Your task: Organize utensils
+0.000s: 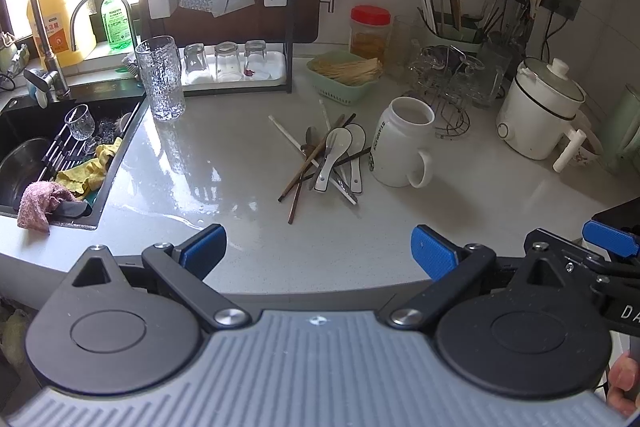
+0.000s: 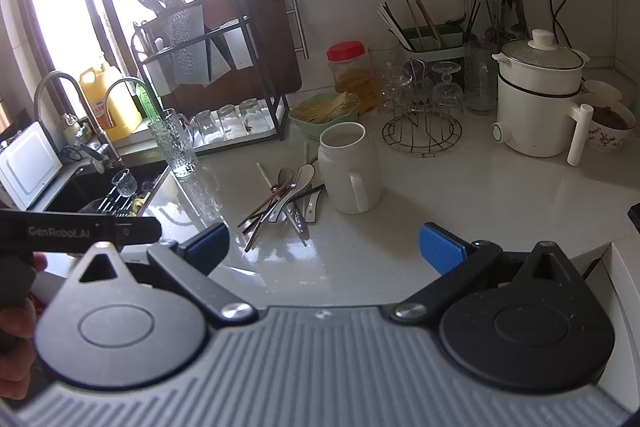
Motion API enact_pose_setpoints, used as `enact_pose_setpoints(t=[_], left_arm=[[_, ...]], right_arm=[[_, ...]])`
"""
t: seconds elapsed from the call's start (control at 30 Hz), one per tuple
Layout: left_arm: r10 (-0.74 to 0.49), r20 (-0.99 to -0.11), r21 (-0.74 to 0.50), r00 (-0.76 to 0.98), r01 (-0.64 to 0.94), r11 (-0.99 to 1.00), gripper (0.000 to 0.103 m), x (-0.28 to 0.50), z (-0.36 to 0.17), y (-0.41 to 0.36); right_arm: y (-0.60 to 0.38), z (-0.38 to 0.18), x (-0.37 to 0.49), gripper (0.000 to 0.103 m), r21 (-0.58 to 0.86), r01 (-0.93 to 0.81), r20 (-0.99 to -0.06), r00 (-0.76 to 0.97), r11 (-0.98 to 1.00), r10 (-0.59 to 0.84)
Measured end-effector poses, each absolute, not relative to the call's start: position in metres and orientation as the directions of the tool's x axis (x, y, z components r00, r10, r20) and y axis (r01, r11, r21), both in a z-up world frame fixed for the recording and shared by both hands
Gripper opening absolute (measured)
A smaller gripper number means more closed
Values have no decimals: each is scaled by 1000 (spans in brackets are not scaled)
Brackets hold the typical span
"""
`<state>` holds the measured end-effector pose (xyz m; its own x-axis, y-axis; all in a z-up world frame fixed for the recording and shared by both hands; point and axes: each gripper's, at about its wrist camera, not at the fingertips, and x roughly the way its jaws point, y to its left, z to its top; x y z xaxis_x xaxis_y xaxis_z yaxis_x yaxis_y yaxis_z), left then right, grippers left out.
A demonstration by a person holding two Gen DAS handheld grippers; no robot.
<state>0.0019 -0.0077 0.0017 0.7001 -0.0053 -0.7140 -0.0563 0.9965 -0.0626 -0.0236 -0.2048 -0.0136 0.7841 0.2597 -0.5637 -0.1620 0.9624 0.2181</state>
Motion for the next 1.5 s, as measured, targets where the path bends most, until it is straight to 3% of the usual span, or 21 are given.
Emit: enact_pose_setpoints(t=[1.5], left_arm=[[-42,-730,-74,683,-17,997,100,-5,-1,-5]], right_arm=[[-202,-17,-28,103,218,-151,-566,786,964,250]])
